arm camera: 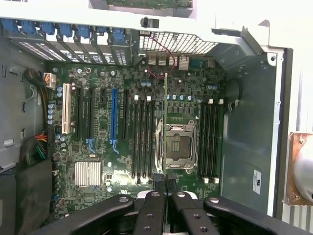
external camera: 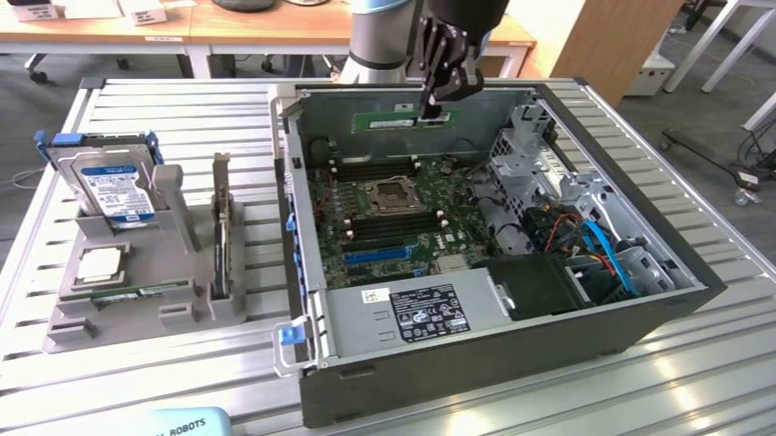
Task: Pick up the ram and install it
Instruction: 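Pick up the ram and move it above insertion slot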
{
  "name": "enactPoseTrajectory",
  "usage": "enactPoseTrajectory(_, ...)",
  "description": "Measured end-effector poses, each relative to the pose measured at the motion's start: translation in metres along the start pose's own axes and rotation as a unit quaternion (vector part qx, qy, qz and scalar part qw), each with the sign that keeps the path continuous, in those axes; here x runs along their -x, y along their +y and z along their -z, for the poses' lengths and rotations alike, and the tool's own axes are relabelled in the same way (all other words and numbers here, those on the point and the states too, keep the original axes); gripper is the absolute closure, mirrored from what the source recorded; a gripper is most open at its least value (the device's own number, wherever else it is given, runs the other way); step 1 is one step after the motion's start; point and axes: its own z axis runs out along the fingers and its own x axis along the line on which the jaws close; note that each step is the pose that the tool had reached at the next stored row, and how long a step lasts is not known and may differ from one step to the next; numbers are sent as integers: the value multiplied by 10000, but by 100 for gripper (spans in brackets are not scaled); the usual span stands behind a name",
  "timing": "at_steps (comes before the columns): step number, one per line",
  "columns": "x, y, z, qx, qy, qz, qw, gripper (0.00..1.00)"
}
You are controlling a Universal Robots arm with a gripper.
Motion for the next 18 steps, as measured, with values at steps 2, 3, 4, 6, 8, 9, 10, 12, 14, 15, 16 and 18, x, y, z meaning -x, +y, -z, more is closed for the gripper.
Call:
enactPoseTrajectory(2, -1, -18, -3, 0, 0, 0, 10000, 88)
enactPoseTrajectory(3, -1, -28, -4, 1, 1, 0, 10000, 88)
enactPoseTrajectory(4, -2, -38, -6, 0, 1, 0, 10000, 88)
enactPoseTrajectory(6, -2, -55, -7, 0, 1, 0, 10000, 88)
enactPoseTrajectory(8, -2, -65, -7, 0, 1, 0, 10000, 88)
enactPoseTrajectory(9, -4, -65, -7, 0, 1, 0, 10000, 88)
enactPoseTrajectory(10, -9, -66, -7, 0, 1, 0, 10000, 88)
enactPoseTrajectory(12, -25, -66, -5, 0, 1, 0, 10000, 88)
enactPoseTrajectory(14, -40, -65, -4, 0, 1, 0, 10000, 88)
enactPoseTrajectory(15, -48, -65, -3, 0, 1, 0, 10000, 88)
enactPoseTrajectory(16, -57, -65, -2, 0, 1, 0, 10000, 88)
enactPoseTrajectory(18, -75, -65, -1, 0, 1, 0, 10000, 88)
